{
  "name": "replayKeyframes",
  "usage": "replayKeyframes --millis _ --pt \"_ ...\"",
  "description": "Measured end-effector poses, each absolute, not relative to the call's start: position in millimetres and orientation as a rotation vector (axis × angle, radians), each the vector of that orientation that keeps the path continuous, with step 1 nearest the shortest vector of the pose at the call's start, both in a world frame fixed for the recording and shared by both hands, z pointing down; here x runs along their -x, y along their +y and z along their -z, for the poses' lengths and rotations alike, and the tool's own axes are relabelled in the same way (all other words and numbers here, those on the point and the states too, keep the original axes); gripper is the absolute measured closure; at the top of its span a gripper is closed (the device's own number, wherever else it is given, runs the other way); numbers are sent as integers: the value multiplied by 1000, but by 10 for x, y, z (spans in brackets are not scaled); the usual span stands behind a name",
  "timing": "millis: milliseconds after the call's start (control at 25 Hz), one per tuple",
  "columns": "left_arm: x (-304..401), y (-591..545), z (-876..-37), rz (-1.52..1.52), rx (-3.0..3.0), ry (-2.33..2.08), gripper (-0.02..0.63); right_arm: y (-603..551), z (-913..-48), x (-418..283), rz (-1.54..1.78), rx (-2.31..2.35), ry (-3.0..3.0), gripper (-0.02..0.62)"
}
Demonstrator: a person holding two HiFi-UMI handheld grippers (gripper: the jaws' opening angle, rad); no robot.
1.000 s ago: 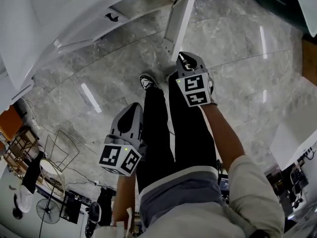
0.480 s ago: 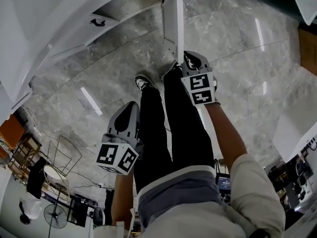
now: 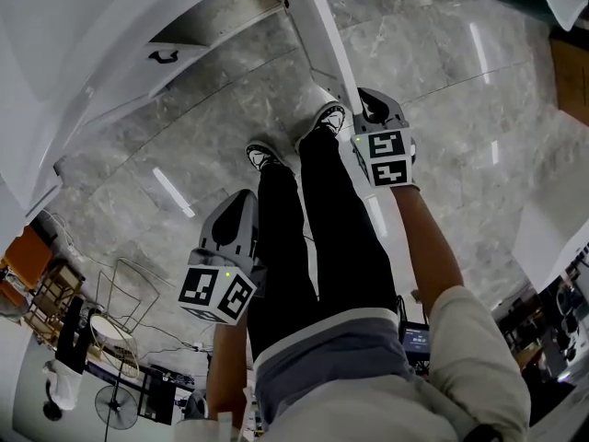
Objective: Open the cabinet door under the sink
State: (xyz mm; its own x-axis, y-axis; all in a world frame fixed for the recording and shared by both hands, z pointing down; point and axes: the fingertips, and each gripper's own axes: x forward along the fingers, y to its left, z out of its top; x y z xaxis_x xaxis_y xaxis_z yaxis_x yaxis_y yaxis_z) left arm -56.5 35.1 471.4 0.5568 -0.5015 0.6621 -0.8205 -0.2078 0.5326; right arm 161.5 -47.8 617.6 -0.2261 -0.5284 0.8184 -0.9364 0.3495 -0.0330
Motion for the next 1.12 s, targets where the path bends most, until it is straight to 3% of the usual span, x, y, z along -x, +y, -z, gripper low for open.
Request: replayKeyframes --millis 1120 --pt "74 6 -4746 -474 -1893 -1030 606 -634 -6179 -2039 -659 -1095 -1978 569"
